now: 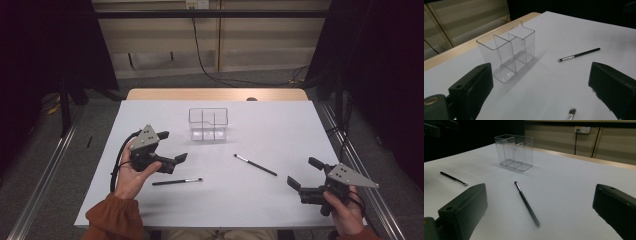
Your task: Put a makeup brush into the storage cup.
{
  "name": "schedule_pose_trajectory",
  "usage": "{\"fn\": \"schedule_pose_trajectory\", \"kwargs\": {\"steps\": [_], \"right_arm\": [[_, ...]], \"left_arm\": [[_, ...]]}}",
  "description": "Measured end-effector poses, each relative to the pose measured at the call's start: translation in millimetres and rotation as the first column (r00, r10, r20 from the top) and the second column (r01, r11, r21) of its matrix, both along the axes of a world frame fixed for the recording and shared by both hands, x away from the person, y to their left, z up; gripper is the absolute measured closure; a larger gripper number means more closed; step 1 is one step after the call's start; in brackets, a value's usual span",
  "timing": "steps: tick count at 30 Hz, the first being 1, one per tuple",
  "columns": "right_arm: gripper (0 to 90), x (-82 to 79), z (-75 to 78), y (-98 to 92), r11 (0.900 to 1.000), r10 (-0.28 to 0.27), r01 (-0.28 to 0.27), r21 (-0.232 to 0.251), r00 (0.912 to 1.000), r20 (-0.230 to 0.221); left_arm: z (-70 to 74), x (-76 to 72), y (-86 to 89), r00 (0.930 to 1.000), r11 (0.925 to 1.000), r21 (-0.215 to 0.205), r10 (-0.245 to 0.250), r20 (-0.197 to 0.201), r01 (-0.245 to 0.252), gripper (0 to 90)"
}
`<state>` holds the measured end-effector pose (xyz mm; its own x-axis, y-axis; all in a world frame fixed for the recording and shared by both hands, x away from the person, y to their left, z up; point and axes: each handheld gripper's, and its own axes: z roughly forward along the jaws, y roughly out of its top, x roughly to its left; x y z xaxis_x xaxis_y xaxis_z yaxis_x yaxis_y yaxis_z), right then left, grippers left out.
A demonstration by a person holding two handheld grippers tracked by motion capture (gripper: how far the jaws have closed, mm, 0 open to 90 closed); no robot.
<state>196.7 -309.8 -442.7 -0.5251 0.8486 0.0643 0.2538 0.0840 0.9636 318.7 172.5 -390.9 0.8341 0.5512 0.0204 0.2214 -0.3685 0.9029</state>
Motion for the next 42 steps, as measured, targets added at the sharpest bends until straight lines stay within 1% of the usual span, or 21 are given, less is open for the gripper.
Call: {"fn": "schedule_pose_trajectory", "kwargs": {"steps": [3, 7, 9, 17, 19, 20, 21, 22, 23, 25, 26, 27, 28, 30, 31, 35, 36, 38, 40, 41, 42], "right_arm": [[0.0, 0.3, -0.2, 0.2, 1.0, 0.002, -0.002, -0.001, 1.0, -0.001], [0.0, 0.5, -0.4, 0.6, 1.0, 0.009, -0.009, -0.003, 0.9999, -0.004], [0.0, 0.3, -0.4, 0.7, 1.0, 0.012, -0.012, -0.003, 0.9999, -0.005], [0.0, 0.3, -0.7, 1.0, 1.0, 0.012, -0.012, -0.001, 0.9999, -0.008], [0.0, 0.3, -0.7, 1.2, 1.0, 0.016, -0.016, -0.004, 0.9998, -0.008], [0.0, 0.4, -0.8, 1.3, 1.0, 0.016, -0.017, -0.005, 0.9998, -0.008], [0.0, 0.7, -0.9, 1.3, 1.0, 0.018, -0.019, -0.009, 0.9998, -0.009], [0.0, 0.7, -1.0, 1.3, 1.0, 0.018, -0.019, -0.009, 0.9998, -0.009], [0.0, 0.8, -1.2, 1.1, 1.0, 0.017, -0.017, -0.011, 0.9998, -0.013], [0.0, 0.9, -1.4, 1.3, 1.0, 0.014, -0.014, -0.008, 0.9997, -0.018], [0.0, 0.9, -1.4, 1.2, 1.0, 0.015, -0.015, -0.007, 0.9997, -0.019], [0.0, 0.9, -1.4, 1.2, 1.0, 0.015, -0.015, -0.007, 0.9997, -0.019], [0.0, 0.8, -1.5, 1.0, 1.0, 0.016, -0.016, -0.012, 0.9997, -0.017], [0.0, 0.8, -1.7, 1.3, 1.0, 0.019, -0.019, -0.013, 0.9997, -0.019], [0.0, 1.0, -1.8, 1.5, 1.0, 0.02, -0.02, -0.013, 0.9996, -0.019], [0.0, 1.1, -2.0, 1.9, 1.0, 0.022, -0.022, -0.012, 0.9995, -0.021], [0.0, 1.1, -2.0, 2.0, 1.0, 0.022, -0.022, -0.013, 0.9995, -0.021], [0.0, 1.1, -2.1, 2.1, 1.0, 0.025, -0.025, -0.015, 0.9995, -0.021], [0.0, 1.1, -2.3, 2.3, 1.0, 0.025, -0.025, -0.017, 0.9994, -0.023], [0.0, 1.2, -2.3, 2.5, 1.0, 0.026, -0.026, -0.016, 0.9994, -0.023], [0.0, 1.1, -2.3, 2.6, 0.999, 0.027, -0.028, -0.016, 0.9994, -0.023]], "left_arm": [[2.4, 3.2, -1.2, 0.9966, 0.9987, 0.041, -0.027, -0.078, 0.031, 5.5], [6.4, 5.1, -7.7, 0.9896, 0.9904, 0.116, -0.061, -0.13, 0.076, 6.6], [6.4, 5.4, -8.8, 0.9889, 0.9874, 0.136, -0.063, -0.134, 0.082, 7.2], [-2.6, 12.9, -12.6, 0.9824, 0.9581, 0.264, -0.065, -0.175, 0.111, 7.6], [-5.1, 13.9, -14.1, 0.978, 0.9583, 0.261, -0.065, -0.198, 0.117, 7.0], [-5.6, 15.7, -14.3, 0.9724, 0.9445, 0.295, -0.081, -0.219, 0.145, 7.0], [-6.7, 16.2, -15.4, 0.9702, 0.9418, 0.301, -0.082, -0.228, 0.15, 7.0], [-8.0, 17.1, -16.7, 0.9708, 0.9314, 0.328, -0.084, -0.225, 0.157, 7.0], [-11.1, 20.1, -18.3, 0.9648, 0.9177, 0.358, -0.083, -0.25, 0.171, 8.0], [-14.1, 21.4, -20.3, 0.9605, 0.9199, 0.356, -0.068, -0.27, 0.165, 8.4], [-15.3, 23.5, -20.7, 0.9528, 0.9109, 0.367, -0.078, -0.293, 0.188, 8.4], [-16.9, 23.8, -21.9, 0.949, 0.9129, 0.362, -0.075, -0.306, 0.189, 8.4], [-18.7, 24.7, -23.4, 0.9433, 0.9055, 0.372, -0.08, -0.322, 0.204, 8.3], [-20.3, 26.1, -25.4, 0.935, 0.8834, 0.401, -0.104, -0.339, 0.243, 8.1], [-21.8, 25.6, -27.4, 0.9313, 0.8798, 0.404, -0.106, -0.349, 0.251, 8.1], [-24.8, 23.9, -35.9, 0.9168, 0.8463, 0.441, -0.127, -0.379, 0.3, 8.2], [-25.7, 23.5, -37.8, 0.9171, 0.8485, 0.438, -0.125, -0.379, 0.297, 8.2], [-27.6, 23.1, -41.8, 0.9042, 0.8354, 0.448, -0.126, -0.408, 0.319, 7.0], [-29.0, 22.9, -44.6, 0.902, 0.8168, 0.472, -0.13, -0.412, 0.333, 7.8], [-29.3, 22.9, -46.1, 0.902, 0.8156, 0.477, -0.119, -0.415, 0.327, 7.3], [-29.0, 23.2, -46.5, 0.8974, 0.8098, 0.478, -0.127, -0.423, 0.34, 8.5]]}}
